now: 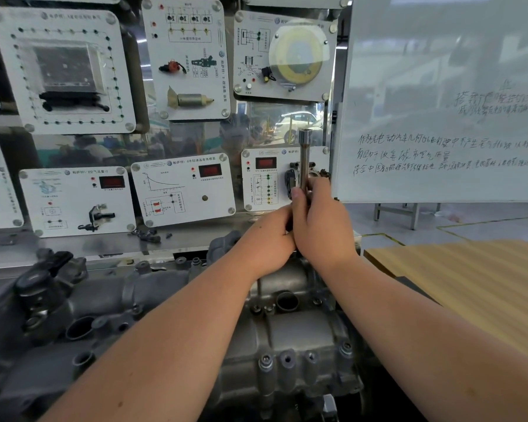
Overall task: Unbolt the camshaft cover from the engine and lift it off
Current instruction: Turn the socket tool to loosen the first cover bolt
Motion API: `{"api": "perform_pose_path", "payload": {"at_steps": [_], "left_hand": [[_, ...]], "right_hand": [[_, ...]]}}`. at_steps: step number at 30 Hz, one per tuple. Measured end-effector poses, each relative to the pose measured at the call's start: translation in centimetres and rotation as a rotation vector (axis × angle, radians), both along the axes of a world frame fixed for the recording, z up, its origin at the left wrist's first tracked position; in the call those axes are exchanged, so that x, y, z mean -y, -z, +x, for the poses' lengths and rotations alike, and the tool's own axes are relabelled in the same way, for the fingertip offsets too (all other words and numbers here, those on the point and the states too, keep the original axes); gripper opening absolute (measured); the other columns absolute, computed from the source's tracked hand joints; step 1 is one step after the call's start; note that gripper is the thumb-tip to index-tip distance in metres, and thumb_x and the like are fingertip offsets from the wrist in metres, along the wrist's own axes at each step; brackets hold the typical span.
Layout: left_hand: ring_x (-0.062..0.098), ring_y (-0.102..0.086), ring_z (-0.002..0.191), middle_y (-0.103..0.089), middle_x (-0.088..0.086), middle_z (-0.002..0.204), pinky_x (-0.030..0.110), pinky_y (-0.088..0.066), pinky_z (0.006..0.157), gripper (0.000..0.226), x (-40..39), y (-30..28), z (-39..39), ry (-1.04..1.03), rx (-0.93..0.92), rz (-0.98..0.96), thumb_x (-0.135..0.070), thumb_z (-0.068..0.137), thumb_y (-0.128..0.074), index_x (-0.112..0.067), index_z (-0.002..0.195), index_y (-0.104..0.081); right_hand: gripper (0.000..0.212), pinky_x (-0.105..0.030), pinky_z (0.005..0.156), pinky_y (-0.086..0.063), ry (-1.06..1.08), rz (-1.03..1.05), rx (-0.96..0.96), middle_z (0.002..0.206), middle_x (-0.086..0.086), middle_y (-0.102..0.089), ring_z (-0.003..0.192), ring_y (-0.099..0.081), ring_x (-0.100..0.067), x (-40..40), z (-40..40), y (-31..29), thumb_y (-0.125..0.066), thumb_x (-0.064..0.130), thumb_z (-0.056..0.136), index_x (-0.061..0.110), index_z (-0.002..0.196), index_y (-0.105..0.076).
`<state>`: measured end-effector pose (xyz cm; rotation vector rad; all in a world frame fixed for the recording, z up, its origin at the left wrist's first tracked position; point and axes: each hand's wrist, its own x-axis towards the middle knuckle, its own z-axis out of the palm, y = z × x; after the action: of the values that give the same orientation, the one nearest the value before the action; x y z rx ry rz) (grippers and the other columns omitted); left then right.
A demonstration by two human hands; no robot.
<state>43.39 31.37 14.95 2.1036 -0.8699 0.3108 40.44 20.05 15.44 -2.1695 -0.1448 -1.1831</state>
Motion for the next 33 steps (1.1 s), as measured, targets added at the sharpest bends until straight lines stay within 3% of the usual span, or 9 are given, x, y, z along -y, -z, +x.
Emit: {"api": "perform_pose_path", "payload": {"at_steps": [3,7,9,11,17,19,23,28,33], "left_hand": [[-0.01,-0.058,0.095,-0.062,-0.023,0.101,0.012,-0.046,0.077,0.026,-0.06,0.04,0.09,0.005,-0.008,0.005,-0.015,0.103,-0.052,-0.037,0.116,-0.054],[-0.005,-0.061,0.096,-0.064,-0.018,0.106,0.011,-0.047,0.08,0.028,-0.04,0.03,0.08,-0.004,-0.001,0.012,-0.013,0.103,-0.052,-0.031,0.124,-0.058],[-0.004,-0.062,0.095,-0.065,-0.017,0.104,0.012,-0.047,0.076,0.025,-0.03,0.07,0.11,-0.013,0.005,0.026,-0.013,0.103,-0.05,-0.033,0.118,-0.056],[0.006,-0.065,0.096,-0.068,-0.012,0.107,0.017,-0.049,0.078,0.023,0.02,0.1,0.19,-0.024,0.006,0.038,-0.014,0.103,-0.049,-0.032,0.116,-0.057],[0.002,-0.056,0.111,-0.063,-0.011,0.131,0.008,-0.041,0.086,0.039,-0.07,-0.03,-0.14,0.01,-0.006,0.022,-0.019,0.105,-0.049,-0.027,0.143,-0.054],[0.001,-0.06,0.104,-0.066,-0.011,0.125,0.009,-0.043,0.083,0.038,-0.04,-0.13,-0.06,-0.004,0.0,0.025,-0.02,0.105,-0.05,-0.029,0.141,-0.055],[-0.016,-0.058,0.073,-0.063,-0.021,0.09,0.005,-0.04,0.057,0.027,0.07,-0.16,0.25,-0.053,0.024,0.048,-0.012,0.1,-0.052,-0.034,0.115,-0.058],[0.005,-0.064,0.1,-0.067,-0.014,0.11,0.016,-0.048,0.08,0.036,0.06,-0.17,0.01,-0.043,0.014,0.03,-0.015,0.101,-0.054,-0.029,0.134,-0.057],[0.009,-0.06,0.118,-0.065,-0.006,0.135,0.014,-0.045,0.089,0.042,-0.08,-0.28,-0.18,-0.007,-0.004,0.05,-0.019,0.106,-0.048,-0.027,0.147,-0.051]], "right_hand": [[0.03,-0.05,0.068,-0.054,0.003,-0.003,-0.008,0.078,-0.003,-0.063,0.075,-0.064,-0.03,0.04,0.12,0.01,-0.04,0.036,0.106,0.011,0.122,-0.047],[0.029,-0.049,0.068,-0.053,-0.002,0.001,-0.007,0.075,0.001,-0.059,0.076,-0.064,-0.032,0.05,0.09,-0.03,-0.041,0.035,0.106,0.012,0.122,-0.048],[0.028,-0.049,0.068,-0.053,-0.003,-0.005,-0.005,0.076,0.002,-0.058,0.076,-0.063,-0.031,0.06,0.0,-0.04,-0.041,0.035,0.106,0.012,0.12,-0.049],[0.026,-0.049,0.068,-0.052,-0.005,-0.003,-0.007,0.078,0.002,-0.057,0.077,-0.062,-0.03,0.06,-0.07,-0.09,-0.041,0.034,0.107,0.012,0.116,-0.049],[0.03,-0.051,0.071,-0.052,-0.008,0.014,-0.044,0.081,-0.004,-0.06,0.081,-0.063,-0.036,0.08,-0.24,-0.25,-0.037,0.03,0.108,0.007,0.118,-0.052],[0.031,-0.052,0.072,-0.053,-0.005,0.01,-0.054,0.083,-0.009,-0.064,0.08,-0.063,-0.036,0.03,-0.31,-0.28,-0.037,0.031,0.107,0.007,0.121,-0.051],[0.04,-0.05,0.075,-0.054,-0.043,0.037,-0.046,0.095,-0.008,-0.071,0.088,-0.067,-0.033,-0.21,-0.63,-0.34,-0.043,0.04,0.105,0.014,0.135,-0.043],[0.023,-0.052,0.067,-0.052,-0.02,0.016,-0.038,0.072,-0.001,-0.058,0.072,-0.061,-0.031,0.06,-0.25,-0.16,-0.04,0.036,0.106,0.015,0.1,-0.045],[0.026,-0.053,0.068,-0.052,-0.014,0.019,-0.056,0.072,-0.005,-0.059,0.071,-0.06,-0.033,0.15,-0.07,-0.18,-0.035,0.034,0.108,0.014,0.096,-0.046]]}}
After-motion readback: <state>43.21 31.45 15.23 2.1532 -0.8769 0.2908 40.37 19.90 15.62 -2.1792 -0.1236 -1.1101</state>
